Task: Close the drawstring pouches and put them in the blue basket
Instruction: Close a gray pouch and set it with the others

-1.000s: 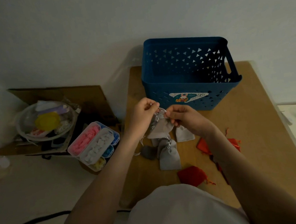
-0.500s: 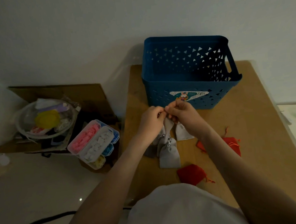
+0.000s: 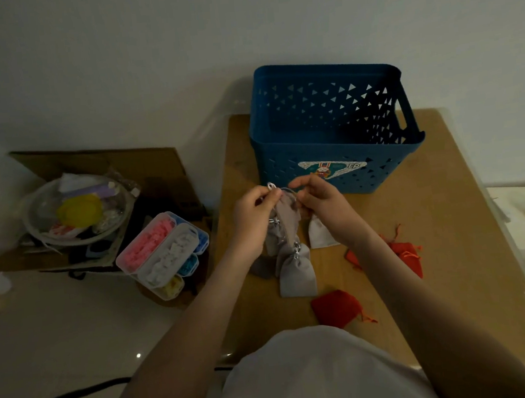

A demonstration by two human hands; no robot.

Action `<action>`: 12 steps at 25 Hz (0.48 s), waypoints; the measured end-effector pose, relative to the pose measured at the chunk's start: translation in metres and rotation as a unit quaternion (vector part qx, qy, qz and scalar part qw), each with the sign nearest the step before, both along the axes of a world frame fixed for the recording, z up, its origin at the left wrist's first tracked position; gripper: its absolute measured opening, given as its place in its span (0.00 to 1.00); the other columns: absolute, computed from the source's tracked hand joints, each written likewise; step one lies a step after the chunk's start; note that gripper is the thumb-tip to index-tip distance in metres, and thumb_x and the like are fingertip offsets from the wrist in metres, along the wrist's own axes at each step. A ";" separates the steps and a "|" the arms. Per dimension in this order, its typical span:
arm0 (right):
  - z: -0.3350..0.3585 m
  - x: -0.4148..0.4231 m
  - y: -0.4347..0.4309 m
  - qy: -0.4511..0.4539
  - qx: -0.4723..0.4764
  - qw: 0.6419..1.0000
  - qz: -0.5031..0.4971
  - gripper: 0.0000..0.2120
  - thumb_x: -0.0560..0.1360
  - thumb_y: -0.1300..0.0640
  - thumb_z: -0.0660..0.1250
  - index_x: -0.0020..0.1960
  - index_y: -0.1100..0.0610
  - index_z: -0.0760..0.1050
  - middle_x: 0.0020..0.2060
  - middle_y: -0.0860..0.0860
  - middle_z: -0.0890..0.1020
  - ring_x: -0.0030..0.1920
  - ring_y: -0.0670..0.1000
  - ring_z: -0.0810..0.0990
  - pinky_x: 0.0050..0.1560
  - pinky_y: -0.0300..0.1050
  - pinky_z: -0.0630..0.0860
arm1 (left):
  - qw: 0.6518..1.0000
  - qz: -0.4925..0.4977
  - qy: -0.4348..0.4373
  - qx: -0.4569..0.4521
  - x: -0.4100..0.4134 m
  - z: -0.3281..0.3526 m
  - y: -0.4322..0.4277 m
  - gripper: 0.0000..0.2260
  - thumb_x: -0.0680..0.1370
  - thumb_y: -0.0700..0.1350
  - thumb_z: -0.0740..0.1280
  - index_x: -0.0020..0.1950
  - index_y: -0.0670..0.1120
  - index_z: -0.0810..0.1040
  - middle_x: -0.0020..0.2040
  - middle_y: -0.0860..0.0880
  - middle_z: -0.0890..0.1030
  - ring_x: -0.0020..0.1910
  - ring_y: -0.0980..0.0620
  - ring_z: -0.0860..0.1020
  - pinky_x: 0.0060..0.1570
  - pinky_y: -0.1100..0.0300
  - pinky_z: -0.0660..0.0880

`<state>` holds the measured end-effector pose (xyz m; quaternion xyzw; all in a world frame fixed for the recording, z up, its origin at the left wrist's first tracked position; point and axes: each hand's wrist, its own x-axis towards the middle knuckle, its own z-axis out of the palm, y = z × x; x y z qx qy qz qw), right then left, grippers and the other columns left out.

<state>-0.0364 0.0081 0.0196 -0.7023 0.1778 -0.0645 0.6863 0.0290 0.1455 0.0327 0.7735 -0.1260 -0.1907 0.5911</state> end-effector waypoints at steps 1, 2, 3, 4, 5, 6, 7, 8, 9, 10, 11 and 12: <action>-0.002 -0.001 -0.003 0.022 -0.038 0.999 0.008 0.10 0.81 0.64 0.58 0.52 0.54 0.76 0.33 0.47 0.76 0.34 0.46 0.73 0.38 0.40 0.70 | 0.997 0.011 0.062 -0.041 0.002 0.003 0.001 0.07 0.79 0.47 0.65 0.46 0.45 0.79 0.38 0.52 0.79 0.37 0.64 0.76 0.35 0.72 0.71; -0.004 -0.002 -0.007 0.048 -0.083 0.995 0.016 0.11 0.80 0.64 0.58 0.50 0.52 0.77 0.34 0.46 0.77 0.35 0.46 0.73 0.39 0.41 0.71 | 0.988 0.021 0.125 -0.088 0.005 0.006 0.001 0.06 0.79 0.46 0.65 0.46 0.45 0.79 0.39 0.52 0.79 0.40 0.61 0.78 0.38 0.68 0.73; -0.006 -0.003 -0.010 0.075 -0.127 0.989 0.018 0.12 0.80 0.63 0.59 0.47 0.50 0.77 0.34 0.47 0.77 0.35 0.46 0.73 0.40 0.43 0.71 | 0.974 0.024 0.180 -0.138 0.007 0.010 0.002 0.06 0.79 0.45 0.64 0.47 0.45 0.79 0.40 0.51 0.79 0.41 0.57 0.78 0.41 0.65 0.74; -0.006 -0.005 -0.012 0.095 -0.162 0.982 0.014 0.13 0.80 0.62 0.59 0.44 0.49 0.77 0.34 0.47 0.77 0.35 0.46 0.73 0.41 0.45 0.71 | 0.959 0.022 0.217 -0.181 0.010 0.011 0.003 0.07 0.80 0.44 0.63 0.46 0.45 0.79 0.40 0.50 0.79 0.41 0.56 0.78 0.43 0.63 0.75; -0.006 -0.006 -0.013 0.107 -0.179 0.978 0.010 0.14 0.80 0.62 0.59 0.41 0.49 0.76 0.33 0.48 0.76 0.35 0.47 0.72 0.41 0.46 0.70 | 0.947 0.012 0.240 -0.212 0.012 0.013 0.005 0.07 0.80 0.44 0.62 0.45 0.44 0.78 0.38 0.51 0.79 0.39 0.56 0.78 0.43 0.62 0.74; -0.006 -0.008 -0.015 0.110 -0.181 0.977 0.011 0.14 0.80 0.63 0.59 0.39 0.50 0.75 0.32 0.48 0.76 0.35 0.48 0.72 0.40 0.45 0.70 | 0.940 -0.004 0.254 -0.228 0.013 0.014 0.006 0.09 0.81 0.44 0.61 0.44 0.44 0.77 0.35 0.52 0.80 0.36 0.57 0.77 0.41 0.63 0.73; -0.005 -0.010 -0.016 0.108 -0.171 0.979 0.014 0.14 0.80 0.63 0.59 0.38 0.51 0.74 0.32 0.48 0.75 0.35 0.48 0.72 0.40 0.44 0.69 | 0.936 -0.027 0.265 -0.230 0.013 0.015 0.008 0.09 0.81 0.44 0.60 0.44 0.43 0.76 0.32 0.53 0.79 0.31 0.59 0.76 0.37 0.64 0.72; -0.003 -0.011 -0.018 0.104 -0.154 0.982 0.015 0.15 0.80 0.63 0.58 0.37 0.52 0.73 0.33 0.49 0.75 0.35 0.48 0.71 0.39 0.43 0.69 | 0.936 -0.050 0.273 -0.218 0.012 0.015 0.009 0.10 0.81 0.45 0.59 0.43 0.43 0.75 0.30 0.54 0.78 0.29 0.60 0.74 0.35 0.65 0.71; -0.002 -0.011 -0.020 0.103 -0.134 0.986 0.014 0.14 0.80 0.62 0.58 0.37 0.54 0.72 0.33 0.51 0.74 0.35 0.48 0.71 0.38 0.42 0.68 | 0.936 -0.070 0.283 -0.197 0.011 0.016 0.010 0.10 0.81 0.46 0.59 0.43 0.43 0.75 0.30 0.54 0.78 0.30 0.59 0.75 0.35 0.65 0.72; -0.001 -0.011 -0.022 0.106 -0.115 0.988 0.010 0.13 0.81 0.61 0.57 0.38 0.55 0.72 0.33 0.52 0.73 0.34 0.48 0.70 0.37 0.41 0.67 | 0.939 -0.087 0.289 -0.168 0.011 0.015 0.010 0.10 0.80 0.46 0.60 0.44 0.43 0.76 0.32 0.54 0.79 0.33 0.58 0.77 0.36 0.64 0.74; 0.000 -0.012 -0.024 0.109 -0.098 0.989 0.005 0.13 0.82 0.60 0.56 0.39 0.57 0.71 0.33 0.53 0.72 0.32 0.48 0.68 0.35 0.40 0.67 | 0.941 -0.102 0.293 -0.137 0.012 0.013 0.010 0.10 0.80 0.46 0.61 0.45 0.43 0.77 0.34 0.54 0.80 0.37 0.57 0.78 0.39 0.63 0.75; 0.001 -0.011 -0.025 0.112 -0.085 0.990 0.001 0.13 0.82 0.59 0.56 0.41 0.58 0.71 0.32 0.53 0.70 0.32 0.48 0.67 0.34 0.40 0.66 | 0.944 -0.115 0.292 -0.107 0.014 0.011 0.010 0.09 0.79 0.46 0.62 0.48 0.42 0.78 0.35 0.54 0.81 0.40 0.56 0.79 0.41 0.62 0.76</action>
